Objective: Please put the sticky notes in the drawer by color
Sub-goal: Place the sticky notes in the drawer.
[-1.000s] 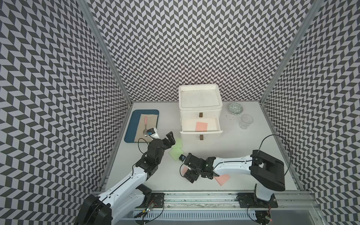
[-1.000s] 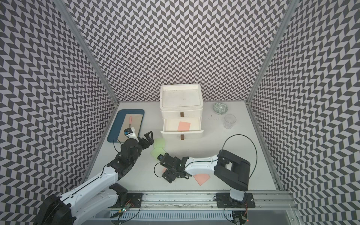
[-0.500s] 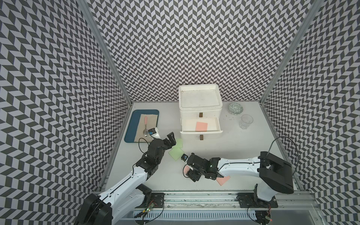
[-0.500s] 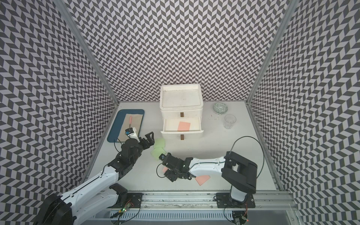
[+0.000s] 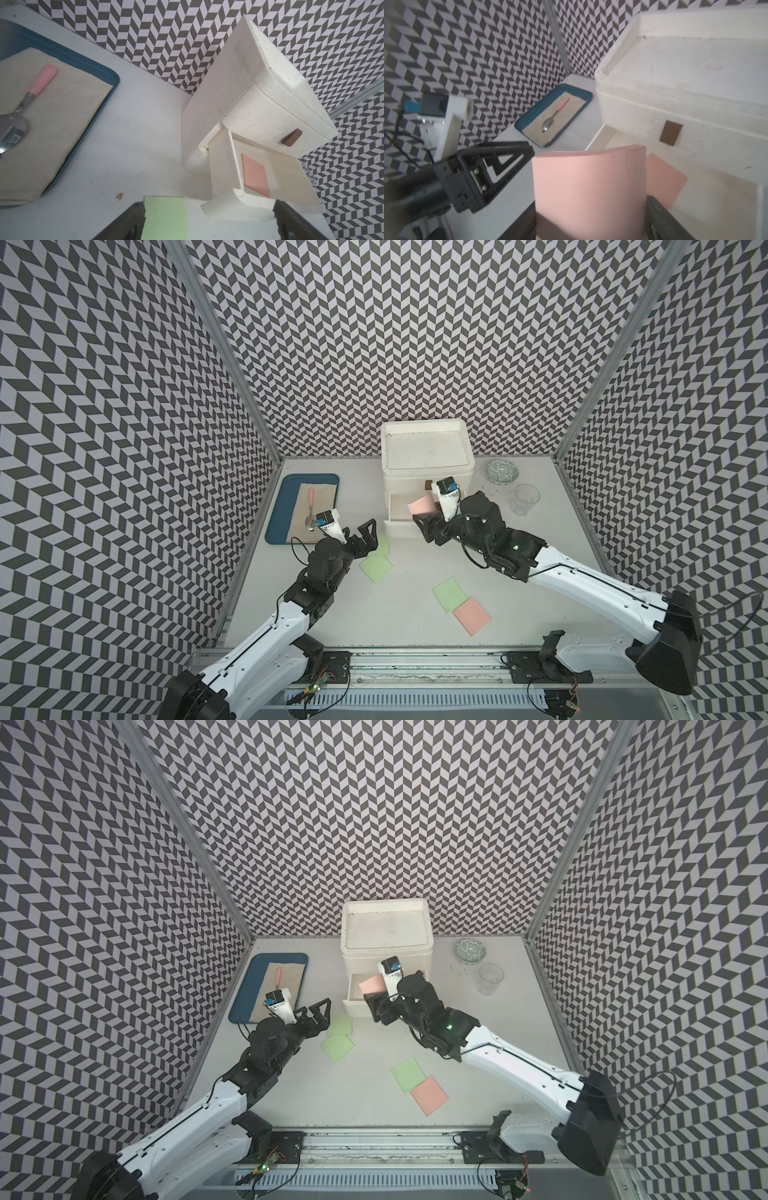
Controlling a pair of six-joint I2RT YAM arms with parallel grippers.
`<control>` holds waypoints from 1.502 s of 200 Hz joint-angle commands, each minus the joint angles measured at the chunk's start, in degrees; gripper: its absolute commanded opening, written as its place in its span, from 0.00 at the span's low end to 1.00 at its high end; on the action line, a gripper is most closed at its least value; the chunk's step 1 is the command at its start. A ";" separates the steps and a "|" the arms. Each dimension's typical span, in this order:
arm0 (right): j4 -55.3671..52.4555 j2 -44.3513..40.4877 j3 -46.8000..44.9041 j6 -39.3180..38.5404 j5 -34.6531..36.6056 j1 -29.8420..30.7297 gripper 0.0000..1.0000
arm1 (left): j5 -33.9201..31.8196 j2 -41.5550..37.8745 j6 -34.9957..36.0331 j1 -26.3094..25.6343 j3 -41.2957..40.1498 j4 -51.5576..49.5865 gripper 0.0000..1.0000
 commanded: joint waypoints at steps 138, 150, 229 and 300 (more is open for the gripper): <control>0.54 15.58 6.24 7.79 11.95 -4.99 0.77 | 8.56 14.34 4.55 0.19 1.27 7.69 1.00; -0.50 16.49 6.88 7.71 12.26 -5.16 0.77 | 8.96 14.99 4.56 0.24 1.46 7.80 1.00; -2.08 19.81 7.57 7.47 11.78 -5.95 0.79 | 9.19 16.00 4.73 0.17 1.77 7.66 1.00; -2.61 20.14 7.61 7.36 11.74 -6.46 0.79 | 8.72 15.81 4.95 0.19 1.82 7.38 1.00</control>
